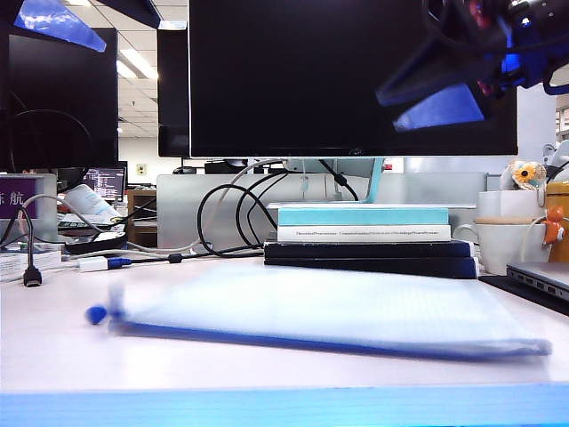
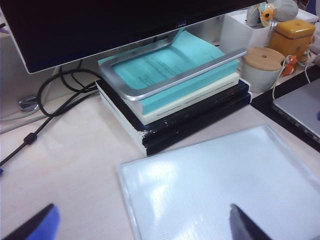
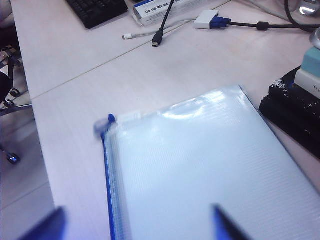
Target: Pick up the transparent plastic file bag with a blue zipper and open its zipper.
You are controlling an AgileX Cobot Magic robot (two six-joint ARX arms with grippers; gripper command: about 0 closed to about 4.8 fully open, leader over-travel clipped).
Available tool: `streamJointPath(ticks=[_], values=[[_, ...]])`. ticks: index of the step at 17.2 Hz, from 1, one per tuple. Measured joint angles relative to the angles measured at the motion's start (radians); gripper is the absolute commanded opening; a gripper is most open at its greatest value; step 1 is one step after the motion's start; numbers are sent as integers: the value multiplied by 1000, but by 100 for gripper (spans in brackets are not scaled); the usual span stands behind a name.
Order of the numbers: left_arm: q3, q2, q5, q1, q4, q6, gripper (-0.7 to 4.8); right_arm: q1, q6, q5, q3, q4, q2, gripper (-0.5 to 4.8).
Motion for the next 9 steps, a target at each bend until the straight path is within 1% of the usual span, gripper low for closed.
streamJointPath(ticks=[1, 2, 3, 4, 5, 6, 7, 8, 9], values=[[0, 0, -34, 0, 13, -22, 479, -3, 45, 1, 0, 19, -19, 358], [0, -3, -72, 0, 18, -26, 479, -6, 88, 2, 0, 51, -40, 354], [0, -11, -120, 5, 21, -21, 479, -14, 139, 16, 0, 95, -69, 332], [0, -22, -132, 28, 24, -8, 452, -25, 184, 47, 0, 147, -103, 305], [0, -59, -107, 124, 36, -2, 403, -64, 251, 171, 1, 233, -203, 277], [0, -79, -41, 210, 37, 1, 355, -86, 272, 218, 4, 259, -247, 213], [0, -87, 42, 313, 38, 0, 319, -102, 283, 255, 4, 260, -270, 196], [-2, -84, 102, 396, 37, -13, 172, -109, 294, 270, 2, 259, -285, 43], [-68, -125, 169, 618, 39, -89, 172, -110, 311, 315, -49, 293, -352, 39]])
